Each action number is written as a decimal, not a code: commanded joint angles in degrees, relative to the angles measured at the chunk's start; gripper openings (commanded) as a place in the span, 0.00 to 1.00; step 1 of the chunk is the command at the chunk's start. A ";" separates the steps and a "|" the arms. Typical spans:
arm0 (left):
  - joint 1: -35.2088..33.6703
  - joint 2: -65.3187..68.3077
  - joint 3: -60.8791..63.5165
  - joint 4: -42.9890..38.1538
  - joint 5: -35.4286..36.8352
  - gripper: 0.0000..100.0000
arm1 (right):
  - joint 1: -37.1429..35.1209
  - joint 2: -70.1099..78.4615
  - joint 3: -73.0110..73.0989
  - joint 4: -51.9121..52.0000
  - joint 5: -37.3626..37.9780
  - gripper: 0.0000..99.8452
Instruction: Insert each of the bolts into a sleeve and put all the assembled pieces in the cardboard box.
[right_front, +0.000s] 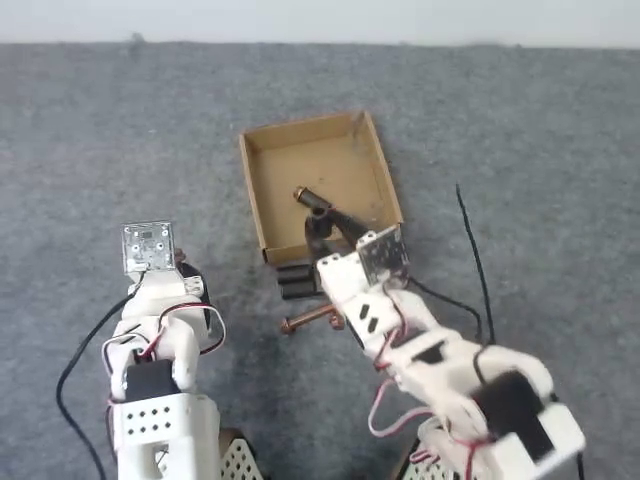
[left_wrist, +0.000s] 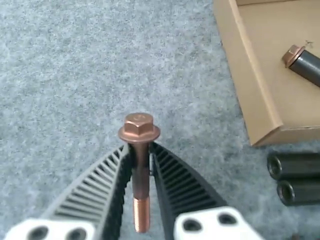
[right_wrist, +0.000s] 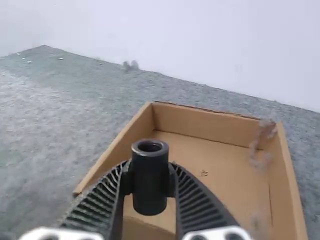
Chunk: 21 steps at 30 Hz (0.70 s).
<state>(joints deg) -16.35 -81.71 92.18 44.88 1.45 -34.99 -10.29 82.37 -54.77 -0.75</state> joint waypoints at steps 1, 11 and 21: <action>-0.18 -1.58 -0.84 -2.11 -0.62 0.01 | -1.63 -8.66 4.13 -1.54 -0.53 0.01; -0.44 -1.58 -0.66 -2.11 -0.70 0.01 | -1.19 -21.41 13.01 2.68 -3.25 0.01; -0.26 -1.67 -0.48 -11.16 -0.35 0.01 | -1.98 -20.09 12.92 2.95 -5.01 0.01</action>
<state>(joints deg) -16.35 -81.71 92.26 39.25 1.27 -36.22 -28.84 94.24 -51.78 -5.14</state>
